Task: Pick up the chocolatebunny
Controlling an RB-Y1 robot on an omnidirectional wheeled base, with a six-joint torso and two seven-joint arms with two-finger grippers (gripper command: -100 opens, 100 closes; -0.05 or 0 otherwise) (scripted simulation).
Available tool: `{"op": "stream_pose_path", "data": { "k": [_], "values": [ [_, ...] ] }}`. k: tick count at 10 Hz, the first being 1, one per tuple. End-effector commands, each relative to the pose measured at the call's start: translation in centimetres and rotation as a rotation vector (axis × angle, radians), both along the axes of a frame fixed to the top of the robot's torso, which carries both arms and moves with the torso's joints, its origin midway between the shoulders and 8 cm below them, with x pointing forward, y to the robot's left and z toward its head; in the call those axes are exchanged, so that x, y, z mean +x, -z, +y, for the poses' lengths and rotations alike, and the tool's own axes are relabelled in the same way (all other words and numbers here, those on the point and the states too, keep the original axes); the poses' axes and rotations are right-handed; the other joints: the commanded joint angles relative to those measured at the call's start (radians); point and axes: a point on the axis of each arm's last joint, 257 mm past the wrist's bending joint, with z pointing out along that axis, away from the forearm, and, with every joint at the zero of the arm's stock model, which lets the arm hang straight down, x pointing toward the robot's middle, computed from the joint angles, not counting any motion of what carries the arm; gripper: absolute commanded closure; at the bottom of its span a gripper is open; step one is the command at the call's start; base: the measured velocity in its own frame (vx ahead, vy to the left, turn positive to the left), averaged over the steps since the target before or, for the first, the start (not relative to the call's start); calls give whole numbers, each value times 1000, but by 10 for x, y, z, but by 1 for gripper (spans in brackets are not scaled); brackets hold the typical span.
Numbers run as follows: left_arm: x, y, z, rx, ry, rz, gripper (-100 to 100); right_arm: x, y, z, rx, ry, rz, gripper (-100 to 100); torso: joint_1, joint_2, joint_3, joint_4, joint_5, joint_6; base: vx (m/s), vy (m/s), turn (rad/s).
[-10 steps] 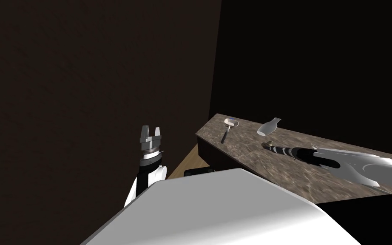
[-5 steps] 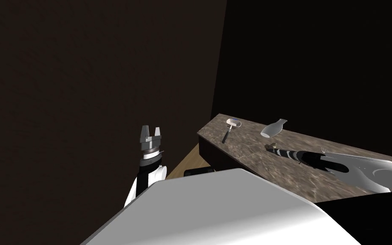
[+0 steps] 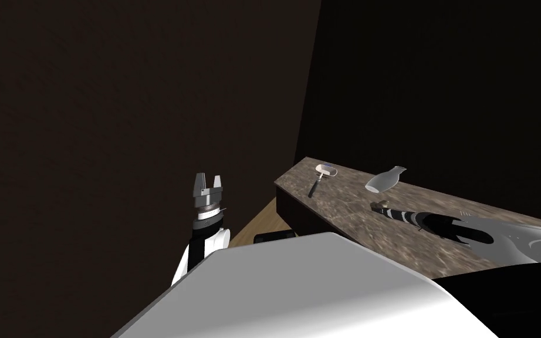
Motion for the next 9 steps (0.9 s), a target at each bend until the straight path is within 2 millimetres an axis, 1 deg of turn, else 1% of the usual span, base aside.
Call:
{"op": "stream_pose_path", "data": {
  "k": [1, 2, 3, 4, 5, 6, 7, 8, 9],
  "values": [
    [0, 0, 0, 0, 0, 0, 0, 1, -1, -1, 8, 19, -15, -100, 0, 0, 0, 0, 0, 0, -3, 3, -20],
    [0, 0, 0, 0, 0, 0, 0, -17, 4, -5, -8, 19, 17, -100, 0, -1, -1, 0, 0, 0, -26, -4, 217],
    [0, 0, 0, 0, 0, 0, 0, -15, 2, -6, 3, 42, -3, -100, 0, 0, 0, 0, 0, -1, -44, -6, 153],
    [0, 0, 0, 0, 0, 0, 0, -14, 1, -7, 9, 54, -15, -100, 0, 0, 0, 0, 0, -1, -27, -2, 5],
    [0, 0, 0, 0, 0, 0, 0, -32, 6, -11, -10, 50, 21, -100, 0, 0, 0, 0, 0, 0, -49, 1, 225],
    [0, 0, 0, 0, 0, 0, 0, -30, 4, -12, -1, 70, 3, -100, 0, 1, 0, 0, 0, -1, -49, -12, 147],
    [0, 0, 0, 0, 0, 0, 0, -29, 3, -13, 7, 90, -14, -100, 0, 1, 1, 0, 0, 0, -19, -11, -20],
    [0, 0, 0, 0, 0, 0, 0, -47, 7, -17, -12, 88, 20, -100, 0, 0, 0, 0, 0, 0, -43, -3, 175],
    [0, 0, 0, 0, 0, 0, 0, -45, 4, -19, -1, 116, -5, -100, 0, 1, 0, 0, 0, -1, -47, 0, 164]
  ]
}}
